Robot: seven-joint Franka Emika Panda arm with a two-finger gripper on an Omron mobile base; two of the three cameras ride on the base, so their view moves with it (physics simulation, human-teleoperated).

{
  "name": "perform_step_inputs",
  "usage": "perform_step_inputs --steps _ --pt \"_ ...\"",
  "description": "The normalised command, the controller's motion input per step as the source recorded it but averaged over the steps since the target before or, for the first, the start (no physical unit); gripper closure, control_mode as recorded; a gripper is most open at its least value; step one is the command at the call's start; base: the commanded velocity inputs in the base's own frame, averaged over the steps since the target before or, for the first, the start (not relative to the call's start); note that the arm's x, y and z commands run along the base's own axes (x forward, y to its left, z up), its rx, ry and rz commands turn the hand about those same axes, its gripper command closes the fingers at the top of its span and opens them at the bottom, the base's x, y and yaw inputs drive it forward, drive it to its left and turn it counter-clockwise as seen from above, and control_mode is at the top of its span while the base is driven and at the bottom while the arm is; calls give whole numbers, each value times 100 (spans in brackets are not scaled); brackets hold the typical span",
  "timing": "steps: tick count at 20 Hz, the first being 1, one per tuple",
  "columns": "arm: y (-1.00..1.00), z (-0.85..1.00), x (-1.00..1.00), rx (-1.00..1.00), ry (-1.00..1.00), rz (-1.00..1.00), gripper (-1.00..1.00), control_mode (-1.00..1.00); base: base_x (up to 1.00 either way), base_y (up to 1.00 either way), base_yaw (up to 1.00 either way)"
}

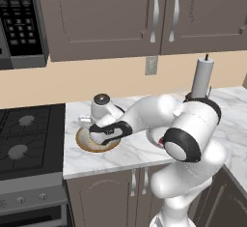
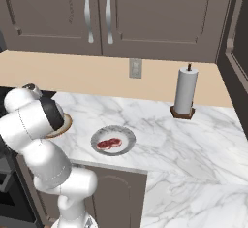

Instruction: Place the steak on the plate and place the lemon on the same plate.

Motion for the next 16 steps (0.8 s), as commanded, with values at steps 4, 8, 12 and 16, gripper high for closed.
perform_step_inputs --steps 4,8,12,16 --pt "-21 100 -26 2 -24 -27 100 -100 0 0 0" --pt "-54 99 -49 13 -1 -24 100 -100 0 0 0" --pt "-88 75 -77 20 7 -25 100 -100 0 0 0" --pt "-100 35 -85 22 17 -23 100 -100 0 0 0"
